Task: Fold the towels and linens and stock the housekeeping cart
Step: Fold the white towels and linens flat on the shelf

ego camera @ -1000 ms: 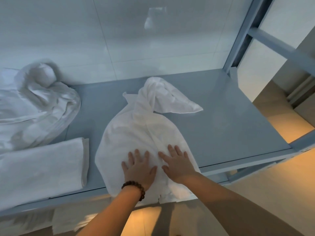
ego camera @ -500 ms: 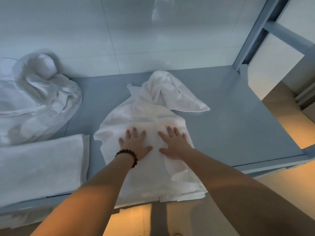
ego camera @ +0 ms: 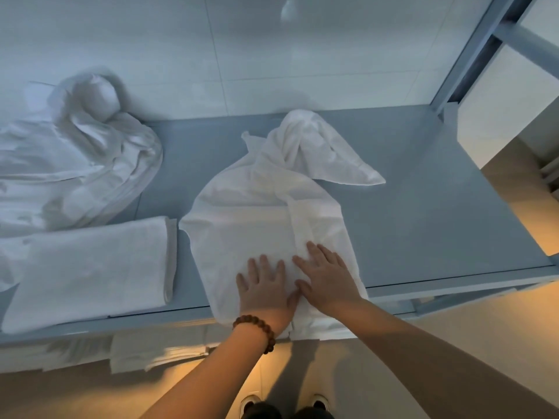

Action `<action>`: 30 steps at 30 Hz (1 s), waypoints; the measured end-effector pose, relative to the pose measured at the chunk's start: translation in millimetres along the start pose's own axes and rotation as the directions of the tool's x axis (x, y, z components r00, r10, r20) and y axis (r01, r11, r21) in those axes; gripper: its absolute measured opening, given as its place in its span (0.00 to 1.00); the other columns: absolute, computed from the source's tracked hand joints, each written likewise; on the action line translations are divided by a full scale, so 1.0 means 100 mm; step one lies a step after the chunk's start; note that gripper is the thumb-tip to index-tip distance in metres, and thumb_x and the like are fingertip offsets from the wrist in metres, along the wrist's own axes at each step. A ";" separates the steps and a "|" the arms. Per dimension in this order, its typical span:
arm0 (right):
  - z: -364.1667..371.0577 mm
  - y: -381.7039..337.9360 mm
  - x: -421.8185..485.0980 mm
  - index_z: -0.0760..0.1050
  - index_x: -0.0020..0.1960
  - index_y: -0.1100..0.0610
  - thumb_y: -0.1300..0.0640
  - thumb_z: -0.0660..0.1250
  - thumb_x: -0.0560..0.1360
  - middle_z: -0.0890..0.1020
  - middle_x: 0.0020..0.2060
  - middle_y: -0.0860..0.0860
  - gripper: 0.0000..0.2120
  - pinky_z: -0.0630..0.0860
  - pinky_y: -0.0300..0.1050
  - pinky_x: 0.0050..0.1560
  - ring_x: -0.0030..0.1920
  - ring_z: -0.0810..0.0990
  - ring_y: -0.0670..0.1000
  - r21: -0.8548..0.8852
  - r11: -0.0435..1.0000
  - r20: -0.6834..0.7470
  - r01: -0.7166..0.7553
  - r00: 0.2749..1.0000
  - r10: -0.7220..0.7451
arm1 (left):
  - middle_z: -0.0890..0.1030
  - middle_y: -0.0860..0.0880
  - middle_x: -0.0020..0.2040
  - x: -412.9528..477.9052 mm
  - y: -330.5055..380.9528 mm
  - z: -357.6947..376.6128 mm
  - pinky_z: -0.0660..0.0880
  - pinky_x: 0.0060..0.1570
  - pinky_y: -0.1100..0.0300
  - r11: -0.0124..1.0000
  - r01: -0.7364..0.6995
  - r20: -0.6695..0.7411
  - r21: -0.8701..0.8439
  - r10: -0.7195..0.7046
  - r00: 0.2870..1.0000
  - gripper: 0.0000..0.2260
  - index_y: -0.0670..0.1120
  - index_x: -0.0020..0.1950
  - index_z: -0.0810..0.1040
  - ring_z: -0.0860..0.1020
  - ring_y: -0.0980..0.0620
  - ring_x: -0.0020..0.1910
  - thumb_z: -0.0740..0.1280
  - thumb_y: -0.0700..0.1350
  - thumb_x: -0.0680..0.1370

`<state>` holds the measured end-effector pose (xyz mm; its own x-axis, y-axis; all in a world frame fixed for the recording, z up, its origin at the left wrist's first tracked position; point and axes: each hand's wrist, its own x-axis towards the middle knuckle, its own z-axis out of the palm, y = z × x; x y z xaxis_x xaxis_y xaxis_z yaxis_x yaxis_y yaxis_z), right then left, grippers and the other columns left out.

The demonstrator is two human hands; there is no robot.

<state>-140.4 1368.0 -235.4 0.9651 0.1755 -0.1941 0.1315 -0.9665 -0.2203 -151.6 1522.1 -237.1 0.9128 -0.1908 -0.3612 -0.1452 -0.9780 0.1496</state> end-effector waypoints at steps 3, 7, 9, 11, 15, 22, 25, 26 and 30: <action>-0.06 0.05 0.18 0.58 0.76 0.45 0.47 0.57 0.79 0.50 0.78 0.53 0.25 0.49 0.54 0.76 0.77 0.49 0.54 0.014 1.000 -0.004 0.006 1.000 -0.006 | 0.41 0.42 0.79 0.21 -0.05 -0.06 0.43 0.72 0.36 0.999 -0.039 -0.003 0.002 0.039 0.999 0.34 0.50 0.79 0.44 0.40 0.37 0.77 0.49 0.66 0.79; -0.20 0.13 0.50 0.57 0.76 0.45 0.47 0.57 0.80 0.50 0.78 0.53 0.26 0.50 0.53 0.76 0.77 0.50 0.53 0.022 1.000 0.029 -0.001 1.000 0.000 | 0.39 0.43 0.79 0.58 -0.19 -0.24 0.42 0.72 0.35 0.998 -0.064 0.032 0.009 0.064 0.997 0.36 0.52 0.79 0.42 0.38 0.38 0.77 0.53 0.66 0.78; -0.26 0.16 0.61 0.59 0.76 0.46 0.48 0.59 0.80 0.54 0.77 0.54 0.25 0.53 0.50 0.75 0.76 0.54 0.54 0.044 0.999 0.026 0.009 1.000 -0.010 | 0.38 0.43 0.79 0.73 -0.24 -0.31 0.41 0.72 0.35 0.997 -0.075 0.054 0.017 0.074 0.996 0.38 0.52 0.79 0.42 0.38 0.39 0.77 0.54 0.68 0.77; -0.29 0.20 0.62 0.65 0.73 0.48 0.51 0.64 0.78 0.64 0.73 0.55 0.24 0.62 0.48 0.69 0.71 0.63 0.56 0.072 0.997 -0.033 -0.006 0.999 0.009 | 0.36 0.44 0.78 0.79 -0.29 -0.33 0.40 0.72 0.36 0.995 -0.096 0.077 0.035 0.093 0.993 0.41 0.53 0.79 0.40 0.36 0.39 0.76 0.55 0.70 0.75; -0.31 0.22 0.49 0.73 0.66 0.48 0.59 0.66 0.75 0.71 0.55 0.53 0.21 0.71 0.45 0.55 0.53 0.75 0.55 0.268 0.959 -0.042 -0.096 0.993 0.111 | 0.33 0.44 0.78 0.80 -0.42 -0.27 0.37 0.72 0.37 0.988 -0.140 0.091 0.062 0.134 0.987 0.46 0.53 0.78 0.37 0.33 0.40 0.76 0.58 0.72 0.72; -0.42 0.35 0.35 0.72 0.63 0.48 0.65 0.59 0.75 0.73 0.47 0.54 0.21 0.71 0.46 0.49 0.48 0.75 0.57 0.339 0.924 0.009 -0.180 0.982 0.188 | 0.34 0.46 0.78 0.81 -0.53 -0.28 0.37 0.73 0.39 0.987 -0.155 0.084 0.040 0.151 0.985 0.49 0.55 0.78 0.38 0.33 0.43 0.76 0.61 0.73 0.69; -0.52 0.54 0.25 0.72 0.63 0.48 0.65 0.60 0.74 0.73 0.48 0.53 0.20 0.68 0.43 0.47 0.49 0.76 0.58 0.335 0.913 -0.057 -0.233 0.962 0.266 | 0.34 0.47 0.78 0.81 -0.61 -0.37 0.38 0.73 0.38 0.990 -0.140 0.109 0.031 0.136 0.985 0.49 0.56 0.78 0.38 0.34 0.44 0.76 0.64 0.71 0.70; -0.57 0.62 0.22 0.72 0.63 0.49 0.65 0.60 0.74 0.73 0.50 0.54 0.20 0.67 0.43 0.47 0.49 0.75 0.58 0.336 0.909 -0.070 -0.245 0.956 0.284 | 0.35 0.47 0.78 0.81 -0.64 -0.41 0.38 0.73 0.37 0.991 -0.133 0.118 0.032 0.128 0.985 0.48 0.56 0.78 0.39 0.34 0.44 0.76 0.65 0.70 0.70; -0.67 0.76 0.13 0.72 0.61 0.54 0.66 0.60 0.74 0.75 0.50 0.57 0.18 0.69 0.46 0.51 0.50 0.75 0.59 0.316 0.921 -0.096 -0.228 0.958 0.270 | 0.40 0.43 0.79 0.74 -0.56 -0.56 0.41 0.74 0.41 0.994 -0.064 0.071 0.090 0.058 0.996 0.44 0.51 0.79 0.43 0.40 0.41 0.77 0.67 0.62 0.74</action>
<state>-103.0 1284.3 -190.5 0.9819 -0.1110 -0.1538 -0.1706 -0.8712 -0.4604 -54.9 1567.4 -220.2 0.8736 -0.2524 -0.4161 -0.2370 -0.9674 0.0892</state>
